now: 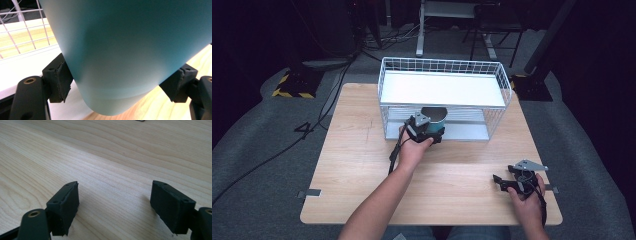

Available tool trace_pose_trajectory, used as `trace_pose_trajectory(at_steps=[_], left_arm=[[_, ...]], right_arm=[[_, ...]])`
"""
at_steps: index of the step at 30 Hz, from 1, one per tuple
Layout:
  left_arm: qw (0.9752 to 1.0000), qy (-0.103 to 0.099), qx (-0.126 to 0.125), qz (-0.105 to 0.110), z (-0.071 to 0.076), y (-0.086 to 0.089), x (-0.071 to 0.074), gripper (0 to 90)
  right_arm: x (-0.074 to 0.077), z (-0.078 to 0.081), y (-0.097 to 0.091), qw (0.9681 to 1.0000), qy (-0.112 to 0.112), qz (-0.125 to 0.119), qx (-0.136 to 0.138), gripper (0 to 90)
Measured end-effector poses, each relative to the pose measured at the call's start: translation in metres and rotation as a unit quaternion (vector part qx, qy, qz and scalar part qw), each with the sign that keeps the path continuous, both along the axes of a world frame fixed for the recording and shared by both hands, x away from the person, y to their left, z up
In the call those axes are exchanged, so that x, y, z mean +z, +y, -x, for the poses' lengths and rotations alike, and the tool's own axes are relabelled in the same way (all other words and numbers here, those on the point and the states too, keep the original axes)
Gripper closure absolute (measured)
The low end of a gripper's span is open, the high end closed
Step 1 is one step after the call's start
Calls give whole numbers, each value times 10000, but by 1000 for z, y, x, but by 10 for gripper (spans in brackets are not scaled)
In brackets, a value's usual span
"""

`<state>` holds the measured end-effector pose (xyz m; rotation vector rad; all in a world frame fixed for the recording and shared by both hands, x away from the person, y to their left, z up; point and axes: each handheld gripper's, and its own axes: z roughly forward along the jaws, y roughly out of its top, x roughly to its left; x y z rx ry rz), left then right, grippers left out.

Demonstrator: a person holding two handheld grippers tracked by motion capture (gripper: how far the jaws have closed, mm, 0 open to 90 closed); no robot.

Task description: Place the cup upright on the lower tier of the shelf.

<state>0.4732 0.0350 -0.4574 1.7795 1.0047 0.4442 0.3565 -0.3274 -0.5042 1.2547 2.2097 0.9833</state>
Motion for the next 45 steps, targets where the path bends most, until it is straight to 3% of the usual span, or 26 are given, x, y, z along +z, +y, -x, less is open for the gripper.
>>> trace_pose_trajectory(at_steps=[3, 14, 17, 20, 25, 30, 31, 32, 33, 35, 37, 45], left_arm=[[9999, -28, 119, 35, -5, -5, -3, 220], [9998, -59, 194, 10, -22, -19, -15, 219], [9992, -30, 387, 54, -27, -23, -17, 219], [9984, -63, 554, -54, -32, -24, -19, 219], [9982, -30, 593, -6, -39, -25, -23, 219], [9976, -3, 685, -129, -42, -25, -26, 218], [9967, -55, 763, -258, -42, -24, -27, 218], [9968, 4, 777, -177, -42, -25, -27, 218], [9964, -25, 811, -255, -43, -25, -28, 218], [9983, 26, 546, -191, -45, -26, -29, 218], [9973, 48, 699, -205, -44, -28, -30, 216], [9978, 85, 588, -286, -45, -28, -32, 213]], right_arm=[[0, 0, 0, 10000, 2, 0, 0, 235], [0, -1, 0, 10000, -8, -3, 12, 235], [0, 0, 0, 10000, -3, 2, -4, 234], [0, -1, 0, 10000, 1, -4, -7, 234], [0, -1, 0, 10000, 1, -3, -9, 234], [0, -1, 0, 10000, 1, -1, -8, 234], [0, -1, 0, 10000, 1, -2, -8, 234], [0, -1, 0, 10000, 0, -2, -9, 234], [0, -1, 0, 10000, 1, -2, -9, 234], [0, -1, 0, 10000, 0, -1, -9, 234], [0, -1, 0, 10000, 0, -2, -8, 234], [0, -1, 0, 10000, 0, -1, -8, 234]])
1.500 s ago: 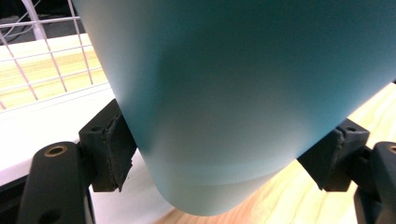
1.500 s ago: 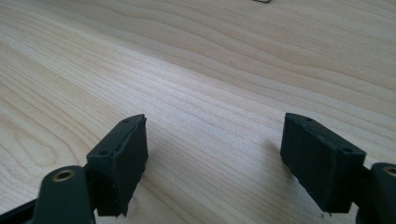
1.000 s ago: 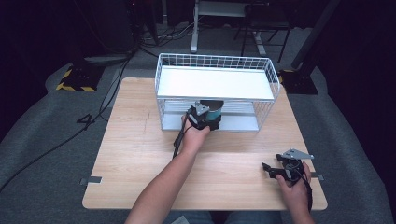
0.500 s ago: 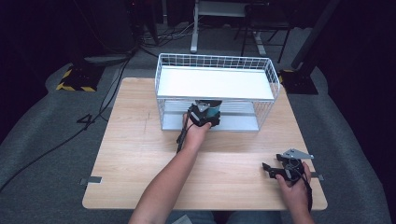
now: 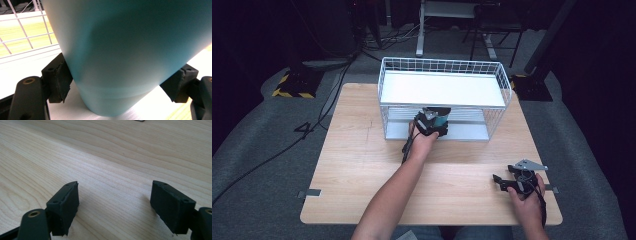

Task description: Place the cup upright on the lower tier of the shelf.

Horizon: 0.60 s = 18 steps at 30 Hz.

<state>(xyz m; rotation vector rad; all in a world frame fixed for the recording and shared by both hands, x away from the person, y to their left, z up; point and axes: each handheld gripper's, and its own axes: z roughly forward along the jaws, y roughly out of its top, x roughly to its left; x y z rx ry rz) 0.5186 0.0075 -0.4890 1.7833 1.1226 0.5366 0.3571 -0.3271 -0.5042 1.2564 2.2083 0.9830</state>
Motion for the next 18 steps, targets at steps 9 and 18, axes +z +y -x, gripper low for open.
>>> trace_pose_trajectory(at_steps=[9, 18], left_arm=[[9999, -145, -23, 70, 2, 0, 7, 159], [9991, -249, -294, -147, 11, 8, 12, 161]], right_arm=[[0, 0, 0, 10000, 0, 0, 0, 234], [0, 0, 0, 10000, -3, 5, -7, 234]])
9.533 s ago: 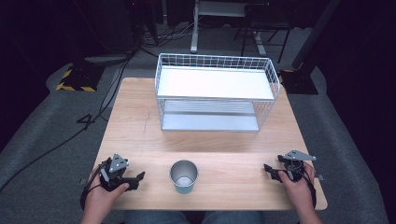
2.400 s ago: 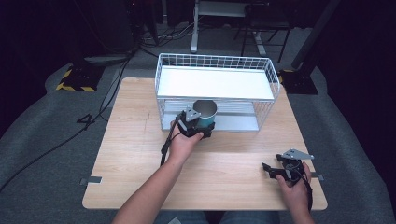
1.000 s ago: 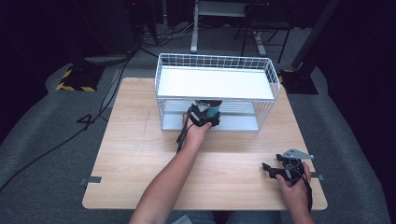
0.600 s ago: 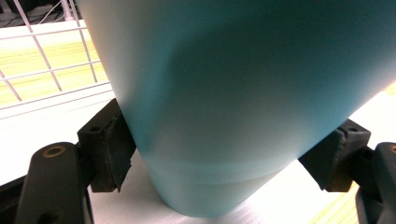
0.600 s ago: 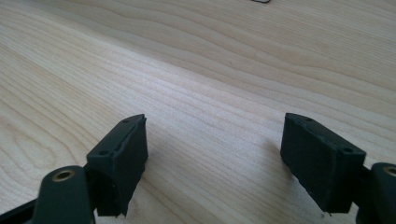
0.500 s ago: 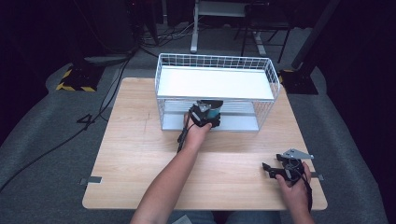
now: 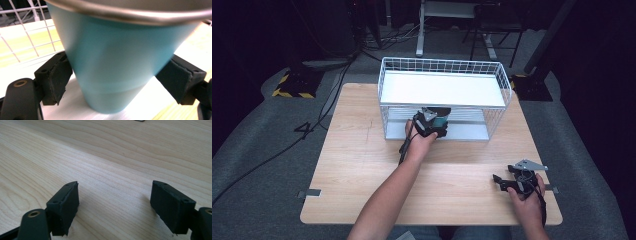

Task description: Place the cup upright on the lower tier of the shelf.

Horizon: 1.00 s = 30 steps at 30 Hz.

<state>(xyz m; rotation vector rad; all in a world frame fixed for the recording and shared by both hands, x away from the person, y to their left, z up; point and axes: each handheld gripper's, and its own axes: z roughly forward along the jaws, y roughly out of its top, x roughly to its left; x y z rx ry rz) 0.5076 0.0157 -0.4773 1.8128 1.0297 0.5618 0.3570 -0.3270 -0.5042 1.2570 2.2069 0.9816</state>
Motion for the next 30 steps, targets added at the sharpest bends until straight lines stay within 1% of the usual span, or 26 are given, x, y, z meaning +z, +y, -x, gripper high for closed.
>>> trace_pose_trajectory(at_steps=[1, 3, 6, 8, 10, 11, 13, 15, 16, 21, 23, 25, 26, 30], left_arm=[[10000, -30, -48, -3, 1, 1, 1, 160], [10000, -66, 23, 9, 6, 2, 3, 161], [10000, -71, -45, 26, 14, 7, 5, 160], [9999, -121, -91, 27, 19, 11, 7, 160], [9998, -166, -83, 69, 24, 15, 10, 160], [9998, -173, -103, 31, 26, 17, 12, 160], [9997, -200, -133, 56, 30, 21, 15, 160], [9996, -199, -164, 69, 35, 23, 17, 160], [9996, -197, -190, 32, 37, 25, 19, 160], [9994, -206, -266, 121, 51, 31, 28, 168], [9993, -225, -292, 113, 58, 34, 31, 168], [9996, -88, -224, 111, 65, 36, 35, 148], [9996, -63, -236, 123, 68, 37, 37, 158], [9994, -21, -316, 170, 82, 43, 43, 156]], right_arm=[[0, 0, 0, 10000, -1, 0, 0, 234], [0, 0, 0, 10000, 1, -7, 6, 234], [0, 0, 0, 10000, 0, -7, 8, 234], [0, 0, 0, 10000, 0, -7, 7, 235], [0, 0, 0, 10000, 0, -9, 8, 235], [0, 0, 0, 10000, 2, -8, 8, 234], [0, 0, 0, 10000, 0, -8, 8, 235], [0, 0, 0, 10000, 0, -7, 8, 234], [0, 0, 0, 10000, 2, -8, 7, 235], [0, 0, 0, 10000, 1, -9, 7, 234], [0, 0, 0, 10000, 0, -9, 7, 234], [0, 0, 0, 10000, 1, -13, 6, 234], [0, 0, 0, 10000, 4, -17, 8, 234], [0, 0, 0, 10000, 8, -19, 10, 236]])
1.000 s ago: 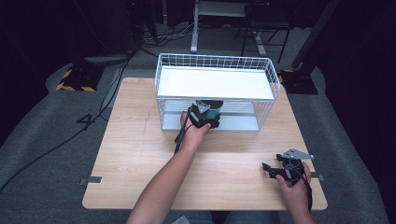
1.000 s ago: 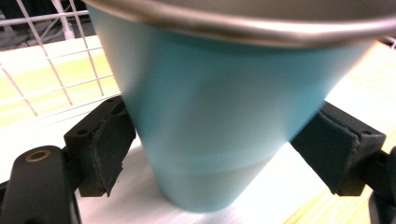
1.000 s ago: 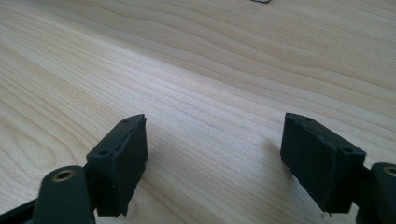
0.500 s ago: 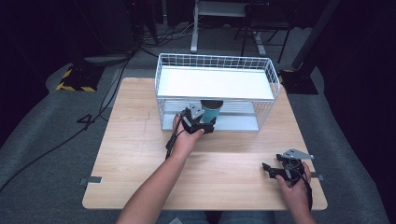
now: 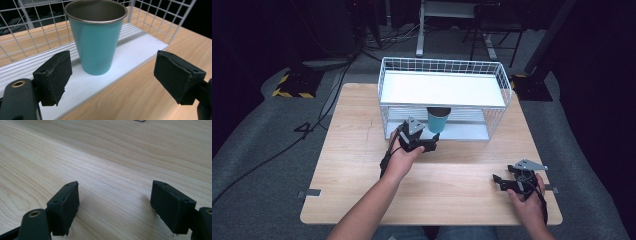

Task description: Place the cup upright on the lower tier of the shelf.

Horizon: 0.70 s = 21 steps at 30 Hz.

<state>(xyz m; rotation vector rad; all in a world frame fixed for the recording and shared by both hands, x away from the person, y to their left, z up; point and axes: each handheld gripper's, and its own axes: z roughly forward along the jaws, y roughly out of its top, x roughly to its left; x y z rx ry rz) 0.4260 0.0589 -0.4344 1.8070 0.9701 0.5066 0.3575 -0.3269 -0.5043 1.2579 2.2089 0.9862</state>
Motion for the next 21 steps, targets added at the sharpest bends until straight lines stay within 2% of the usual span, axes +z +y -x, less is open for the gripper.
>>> trace_pose_trajectory(at_steps=[6, 7, 12, 17, 21], left_arm=[[10000, -31, -73, -9, 16, 11, 7, 160], [9999, -63, -82, 1, 23, 16, 11, 162], [9998, -128, -91, -135, 39, 27, 17, 174], [9998, -31, -135, -140, 56, 35, 20, 174], [9996, -112, -108, -257, 68, 44, 21, 176]], right_arm=[[0, 0, 0, 10000, 6, -12, 14, 238], [0, 0, 0, 10000, 2, -9, 14, 238], [0, 0, 0, 10000, 7, -23, 22, 240], [0, -1, -1, 10000, 13, -28, 43, 240], [0, -1, -1, 10000, 14, -26, 44, 239]])
